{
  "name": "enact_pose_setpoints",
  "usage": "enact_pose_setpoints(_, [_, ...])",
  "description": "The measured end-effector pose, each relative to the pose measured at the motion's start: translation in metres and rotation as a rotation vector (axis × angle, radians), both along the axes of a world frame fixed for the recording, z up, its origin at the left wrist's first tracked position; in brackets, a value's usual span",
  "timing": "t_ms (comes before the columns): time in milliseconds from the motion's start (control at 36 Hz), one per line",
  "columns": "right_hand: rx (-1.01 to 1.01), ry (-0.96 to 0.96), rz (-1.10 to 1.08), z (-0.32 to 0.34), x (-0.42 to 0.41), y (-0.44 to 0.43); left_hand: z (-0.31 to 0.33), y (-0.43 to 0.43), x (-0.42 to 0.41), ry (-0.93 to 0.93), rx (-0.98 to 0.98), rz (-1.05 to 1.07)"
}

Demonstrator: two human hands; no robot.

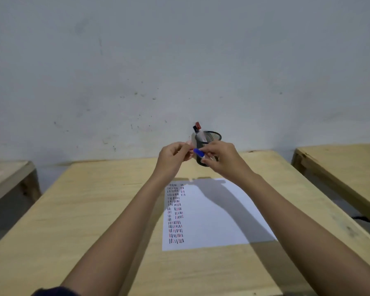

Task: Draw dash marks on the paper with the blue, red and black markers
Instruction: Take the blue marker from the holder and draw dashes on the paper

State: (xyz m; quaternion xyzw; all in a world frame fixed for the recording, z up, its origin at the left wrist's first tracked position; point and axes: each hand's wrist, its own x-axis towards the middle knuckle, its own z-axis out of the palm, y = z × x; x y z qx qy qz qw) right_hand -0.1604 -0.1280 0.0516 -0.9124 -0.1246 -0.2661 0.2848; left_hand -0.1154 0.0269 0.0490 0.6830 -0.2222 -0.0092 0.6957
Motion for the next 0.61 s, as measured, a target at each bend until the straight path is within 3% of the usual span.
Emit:
enact_pose_setpoints(250, [-0.172, 0.089, 0.023, -0.016, -0.009, 0.016, -0.019, 0.02, -0.019, -0.12, 0.189, 0.04])
enact_pose_setpoints(444, [-0.087, 0.13, -0.026, -0.009, -0.016, 0.014, -0.009, 0.026, -0.017, -0.142, 0.144, 0.071])
enact_pose_setpoints(611, [0.155, 0.295, 0.044, -0.011, -0.022, -0.002, -0.01, 0.039, -0.01, -0.091, 0.041, 0.081])
